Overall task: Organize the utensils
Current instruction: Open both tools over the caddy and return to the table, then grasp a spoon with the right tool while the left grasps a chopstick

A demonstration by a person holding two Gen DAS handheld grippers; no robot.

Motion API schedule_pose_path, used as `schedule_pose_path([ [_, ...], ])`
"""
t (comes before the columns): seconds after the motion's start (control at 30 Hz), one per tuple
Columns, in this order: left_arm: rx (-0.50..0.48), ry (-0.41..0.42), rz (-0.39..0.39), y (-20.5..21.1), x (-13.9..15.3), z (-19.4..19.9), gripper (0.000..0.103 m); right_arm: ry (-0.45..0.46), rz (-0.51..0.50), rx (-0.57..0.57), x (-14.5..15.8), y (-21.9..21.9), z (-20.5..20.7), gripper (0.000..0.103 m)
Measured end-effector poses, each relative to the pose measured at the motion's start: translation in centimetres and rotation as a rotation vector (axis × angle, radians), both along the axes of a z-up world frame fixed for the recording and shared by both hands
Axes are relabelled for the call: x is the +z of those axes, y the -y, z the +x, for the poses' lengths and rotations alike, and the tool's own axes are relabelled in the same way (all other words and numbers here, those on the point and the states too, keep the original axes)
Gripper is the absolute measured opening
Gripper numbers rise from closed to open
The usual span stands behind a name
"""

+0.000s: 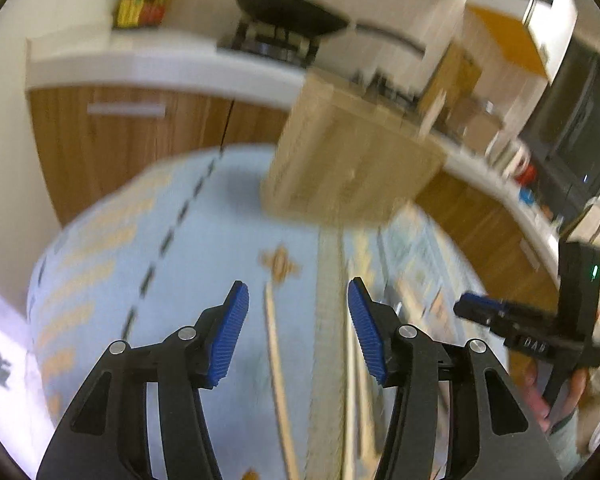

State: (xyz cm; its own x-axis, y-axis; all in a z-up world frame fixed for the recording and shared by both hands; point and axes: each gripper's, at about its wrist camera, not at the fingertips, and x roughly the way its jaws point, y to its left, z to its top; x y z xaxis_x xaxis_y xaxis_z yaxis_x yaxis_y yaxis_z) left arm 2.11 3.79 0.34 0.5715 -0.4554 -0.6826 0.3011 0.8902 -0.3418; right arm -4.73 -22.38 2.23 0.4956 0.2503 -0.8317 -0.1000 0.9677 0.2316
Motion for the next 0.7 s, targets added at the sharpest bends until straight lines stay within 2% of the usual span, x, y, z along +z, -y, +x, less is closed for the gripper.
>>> schedule_pose_path([
  [0.1, -0.031, -0.059, 0.075, 0.6, -1.6, -0.5, 0.049, -0.099, 0.021, 0.026, -1.7, -0.9, -0.3, 0.033],
  [0.23, -0.062, -0.134, 0.128, 1.1, -3.0, -0.6, 0.045, -0.152, -0.024, 0.063, -2.7, -2.6, -0.6, 0.033],
  [0.33, -0.073, -0.16, 0.16, 1.4, -3.7, -0.7, 0.042, -0.162, -0.025, 0.072, -3.0, -3.5, -0.5, 0.032],
  [0.5, -0.076, -0.189, 0.197, 1.6, -4.4, -0.4, 0.036, -0.18, -0.05, 0.065, -3.5, -4.0, -0.1, 0.022],
  [0.63, -0.073, -0.182, 0.255, 2.4, -4.3, -0.3, 0.035, -0.193, -0.05, 0.048, -3.7, -3.9, 0.1, 0.019],
  [0.7, -0.072, -0.177, 0.308, 3.2, -4.2, -0.2, 0.035, -0.203, -0.046, 0.045, -3.9, -3.9, 0.1, 0.019],
])
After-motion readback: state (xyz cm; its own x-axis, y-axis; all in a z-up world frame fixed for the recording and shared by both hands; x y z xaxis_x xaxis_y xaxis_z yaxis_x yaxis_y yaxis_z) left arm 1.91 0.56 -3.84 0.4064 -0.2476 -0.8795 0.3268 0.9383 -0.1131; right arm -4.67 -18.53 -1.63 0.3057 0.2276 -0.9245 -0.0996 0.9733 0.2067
